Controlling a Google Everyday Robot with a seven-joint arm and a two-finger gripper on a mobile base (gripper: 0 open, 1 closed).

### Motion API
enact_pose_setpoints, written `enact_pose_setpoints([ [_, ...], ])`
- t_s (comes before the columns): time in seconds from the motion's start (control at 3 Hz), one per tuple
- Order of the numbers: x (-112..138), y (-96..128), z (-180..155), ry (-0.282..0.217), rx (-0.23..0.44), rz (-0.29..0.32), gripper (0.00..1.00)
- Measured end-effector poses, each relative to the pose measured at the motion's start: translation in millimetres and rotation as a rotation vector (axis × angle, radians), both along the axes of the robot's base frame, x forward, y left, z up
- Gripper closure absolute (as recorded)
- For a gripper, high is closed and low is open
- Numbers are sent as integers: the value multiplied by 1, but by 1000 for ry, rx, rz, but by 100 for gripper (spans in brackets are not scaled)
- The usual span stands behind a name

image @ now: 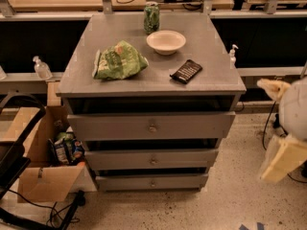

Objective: Open middle drawer

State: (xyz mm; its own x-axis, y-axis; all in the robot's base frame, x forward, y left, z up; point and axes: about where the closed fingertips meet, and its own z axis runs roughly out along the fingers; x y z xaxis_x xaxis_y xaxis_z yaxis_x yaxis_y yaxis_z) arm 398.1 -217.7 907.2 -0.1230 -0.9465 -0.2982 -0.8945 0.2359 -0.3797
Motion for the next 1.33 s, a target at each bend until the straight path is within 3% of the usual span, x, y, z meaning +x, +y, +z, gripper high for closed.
enact_pose_setpoints([
  [0.33,9,-9,-70,-60,47,24,0],
  [0.67,52,-18,-87,-143,72,-19,0],
  [1.0,60,-19,-87,-174,77,-29,0],
  [1.33,65,-15,-124,-190,128,-50,0],
])
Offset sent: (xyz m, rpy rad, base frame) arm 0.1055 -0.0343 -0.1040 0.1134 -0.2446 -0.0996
